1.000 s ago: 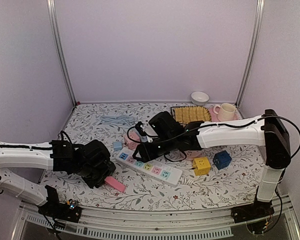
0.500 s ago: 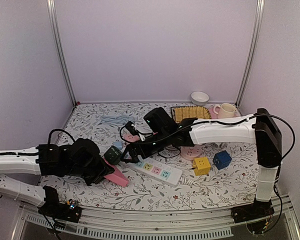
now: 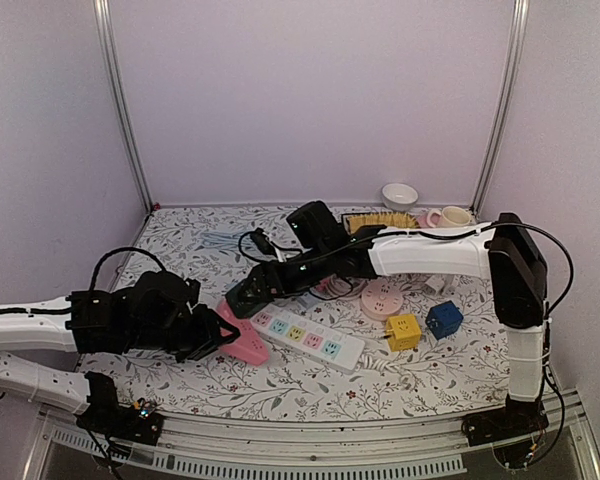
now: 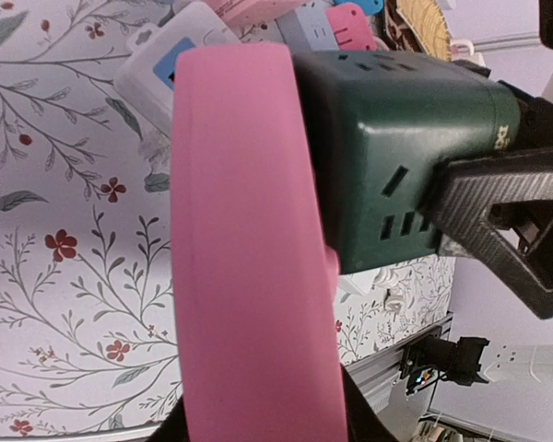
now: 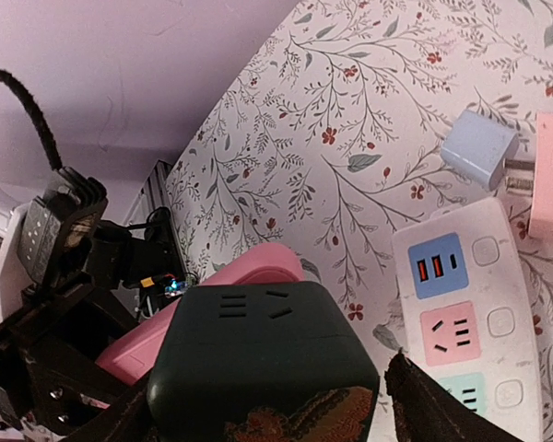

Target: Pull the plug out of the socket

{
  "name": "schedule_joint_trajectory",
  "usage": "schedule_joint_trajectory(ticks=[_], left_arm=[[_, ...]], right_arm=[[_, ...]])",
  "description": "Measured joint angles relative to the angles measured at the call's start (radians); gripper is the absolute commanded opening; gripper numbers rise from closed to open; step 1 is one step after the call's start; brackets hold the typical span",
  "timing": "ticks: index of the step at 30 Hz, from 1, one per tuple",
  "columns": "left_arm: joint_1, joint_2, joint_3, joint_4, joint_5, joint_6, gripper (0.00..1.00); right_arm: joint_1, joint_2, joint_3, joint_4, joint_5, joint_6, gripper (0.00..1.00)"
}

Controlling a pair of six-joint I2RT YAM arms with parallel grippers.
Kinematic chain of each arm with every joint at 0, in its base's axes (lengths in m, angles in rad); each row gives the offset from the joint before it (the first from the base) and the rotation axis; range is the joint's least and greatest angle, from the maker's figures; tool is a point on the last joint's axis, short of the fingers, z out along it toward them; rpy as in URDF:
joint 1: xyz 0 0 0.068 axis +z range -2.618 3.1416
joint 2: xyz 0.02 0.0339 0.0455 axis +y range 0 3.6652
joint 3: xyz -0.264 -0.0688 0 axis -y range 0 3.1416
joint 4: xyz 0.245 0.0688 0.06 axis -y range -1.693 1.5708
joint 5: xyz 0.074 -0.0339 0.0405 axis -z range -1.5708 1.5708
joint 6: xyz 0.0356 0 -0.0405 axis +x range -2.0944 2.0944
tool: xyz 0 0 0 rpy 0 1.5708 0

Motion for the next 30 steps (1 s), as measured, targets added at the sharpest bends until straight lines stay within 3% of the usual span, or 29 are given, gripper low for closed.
schedule_joint_trajectory(ticks=[5, 9, 20, 30], left_arm=[[0.031, 0.0, -0.014, 0.026, 0.037, 0.056, 0.0], [0.086, -0.001, -0.041, 0.063, 0.101, 0.085, 0.0], [0.199, 0.028, -0.063, 0.206, 0.278, 0.164, 0.0], [0.2, 0.119, 0.019, 0.196, 0.302, 0.235, 0.0]], right_arm=[[0.004, 0.0, 0.01, -0.003, -0.017, 0.025, 0.27], [-0.005, 0.0, 0.011, -0.023, -0.001, 0.029, 0.09], [-0.009, -0.1, 0.0, -0.132, 0.153, -0.014, 0.04], [-0.068, -0.163, -0.078, -0.12, 0.079, -0.017, 0.05]])
